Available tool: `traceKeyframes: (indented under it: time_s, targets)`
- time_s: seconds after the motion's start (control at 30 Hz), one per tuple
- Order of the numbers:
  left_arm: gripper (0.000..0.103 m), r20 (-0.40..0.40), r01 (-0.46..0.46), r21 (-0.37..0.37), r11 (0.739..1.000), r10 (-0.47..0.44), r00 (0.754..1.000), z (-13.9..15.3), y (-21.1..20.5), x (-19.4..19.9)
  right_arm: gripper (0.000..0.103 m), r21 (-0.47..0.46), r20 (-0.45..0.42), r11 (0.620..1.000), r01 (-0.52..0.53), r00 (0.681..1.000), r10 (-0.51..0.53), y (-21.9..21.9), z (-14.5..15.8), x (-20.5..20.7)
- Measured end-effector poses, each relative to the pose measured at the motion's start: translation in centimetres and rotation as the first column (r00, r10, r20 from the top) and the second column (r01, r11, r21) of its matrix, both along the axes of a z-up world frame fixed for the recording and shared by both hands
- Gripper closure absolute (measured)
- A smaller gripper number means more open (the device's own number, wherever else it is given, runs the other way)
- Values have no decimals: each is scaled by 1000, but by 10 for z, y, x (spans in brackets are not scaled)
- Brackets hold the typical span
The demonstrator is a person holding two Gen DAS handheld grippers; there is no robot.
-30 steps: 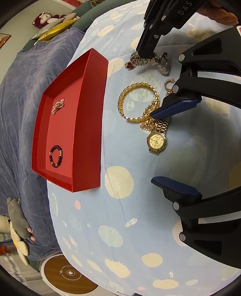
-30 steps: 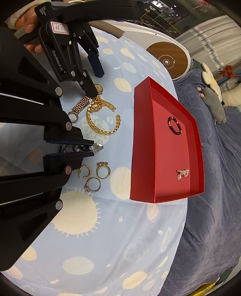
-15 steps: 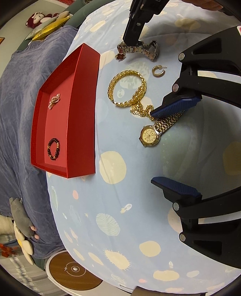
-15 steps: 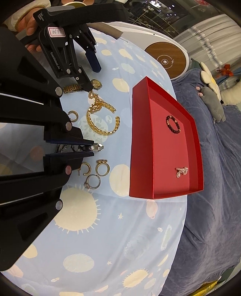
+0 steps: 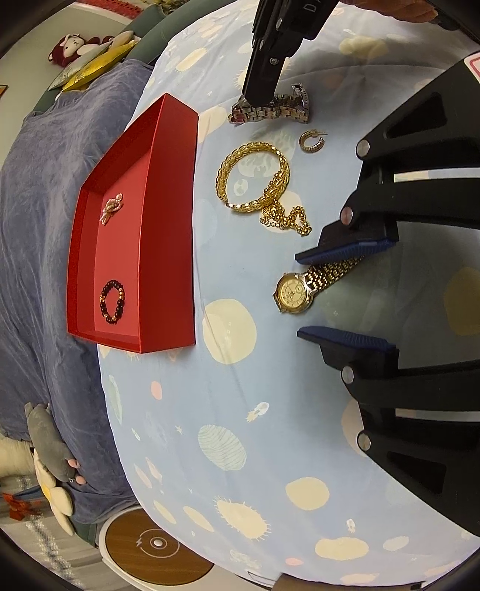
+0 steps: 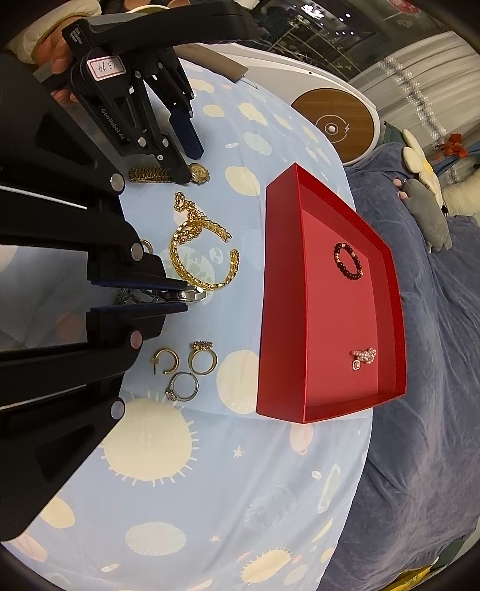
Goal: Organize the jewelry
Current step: 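Close the left gripper on the gold watch while the right gripper grasps the silver watch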
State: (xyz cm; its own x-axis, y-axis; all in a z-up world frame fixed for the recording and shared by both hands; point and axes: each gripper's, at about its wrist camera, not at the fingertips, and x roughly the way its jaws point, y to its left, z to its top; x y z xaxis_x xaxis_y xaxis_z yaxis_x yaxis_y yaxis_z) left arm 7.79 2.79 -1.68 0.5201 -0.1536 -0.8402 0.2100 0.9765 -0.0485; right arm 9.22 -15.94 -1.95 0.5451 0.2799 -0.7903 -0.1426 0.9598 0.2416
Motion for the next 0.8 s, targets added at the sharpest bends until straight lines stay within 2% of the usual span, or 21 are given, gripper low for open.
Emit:
traceKeyframes:
  time_s: [0.1, 0.2, 0.23, 0.3, 0.43, 0.53, 0.67, 0.8]
  targets:
    - [83, -33, -18, -56, 998, 16, 999, 1, 12, 3, 97, 1, -2, 1000, 4, 1000, -4, -1, 0, 0]
    - [83, -40, -27, -69, 997, 25, 999, 1, 13, 2, 97, 4, 0, 1000, 5, 1000, -5, -1, 2, 0]
    - [81, -37, -31, -67, 997, 28, 999, 1, 12, 1, 97, 4, 1, 1000, 3, 1000, -3, -1, 2, 0]
    - [67, -33, -24, -75, 997, 21, 999, 1, 7, 0, 97, 6, 4, 1000, 1, 1000, -1, 1, 3, 0]
    - [65, 6, -21, -25, 999, 21, 1000, -1, -2, -3, 97, 10, 12, 1000, 1, 1000, -1, 0, 5, 0]
    - [68, 28, -31, -8, 999, 31, 999, -2, -6, -3, 97, 6, 12, 1000, 2, 1000, -2, -1, 5, 0]
    - [85, 41, -45, 1, 999, 45, 998, -2, -3, -1, 97, 7, -2, 1000, -1, 1000, 1, -3, 2, 1]
    - [85, 33, -45, -10, 999, 46, 998, -1, -2, 1, 94, 10, -18, 1000, -18, 1000, 18, 0, -1, 2]
